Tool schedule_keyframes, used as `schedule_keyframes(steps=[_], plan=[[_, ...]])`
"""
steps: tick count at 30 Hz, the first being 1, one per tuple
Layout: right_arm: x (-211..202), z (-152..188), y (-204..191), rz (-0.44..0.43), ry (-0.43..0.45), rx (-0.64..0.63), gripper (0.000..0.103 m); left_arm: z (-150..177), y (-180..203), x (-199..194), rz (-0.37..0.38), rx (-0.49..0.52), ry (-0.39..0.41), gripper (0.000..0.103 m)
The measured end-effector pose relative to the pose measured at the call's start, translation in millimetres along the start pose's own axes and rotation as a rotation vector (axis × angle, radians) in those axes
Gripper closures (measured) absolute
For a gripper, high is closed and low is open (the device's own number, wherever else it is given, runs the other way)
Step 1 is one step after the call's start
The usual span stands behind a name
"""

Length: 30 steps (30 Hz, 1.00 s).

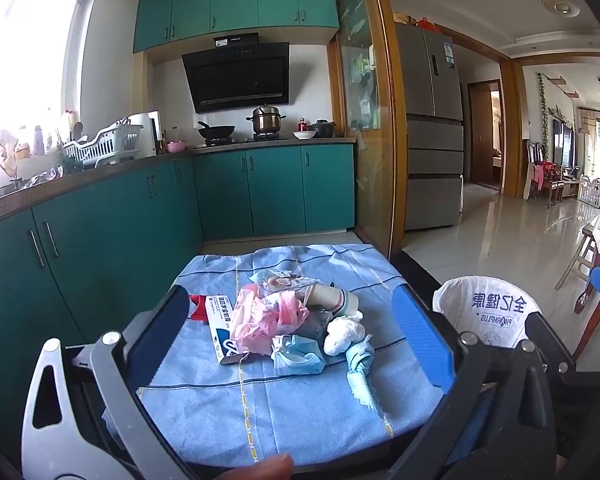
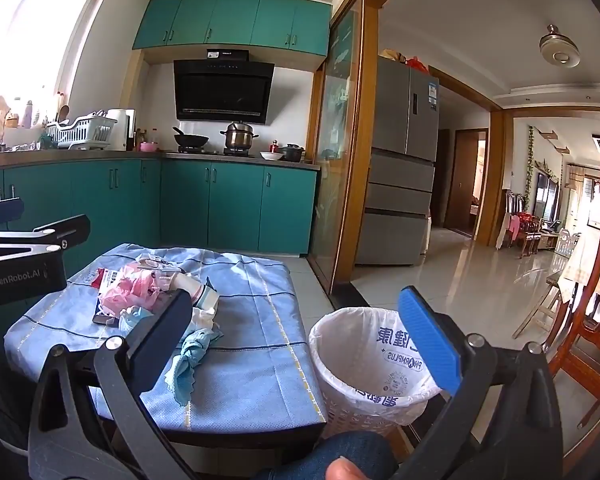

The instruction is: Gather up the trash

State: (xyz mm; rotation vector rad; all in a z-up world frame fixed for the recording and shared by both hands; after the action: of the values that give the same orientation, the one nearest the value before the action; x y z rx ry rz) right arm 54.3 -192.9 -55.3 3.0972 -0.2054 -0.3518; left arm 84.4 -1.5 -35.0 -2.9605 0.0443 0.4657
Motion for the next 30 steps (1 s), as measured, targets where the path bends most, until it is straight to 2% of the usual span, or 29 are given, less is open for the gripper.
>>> schedule_keyframes(steps=[30], plan=[[1.8, 4.2, 5.1, 0.002, -0.012, 0.009, 0.002, 6.3, 0.1, 7.1, -0.004, 0.008, -0.011, 0.003]])
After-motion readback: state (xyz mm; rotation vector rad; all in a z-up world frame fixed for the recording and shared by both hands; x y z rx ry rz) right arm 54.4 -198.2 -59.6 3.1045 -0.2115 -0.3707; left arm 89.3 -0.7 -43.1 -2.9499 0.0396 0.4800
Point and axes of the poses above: each gripper's, at about its wrist camera, not at the fingertips, and x roughly the way its jaws point, y to its right, z to its underside, the point moved 8 cm from there along x, roughly the way its jaws point, and after that the axes turned 4 degrees about x, right-handed, at the moved point
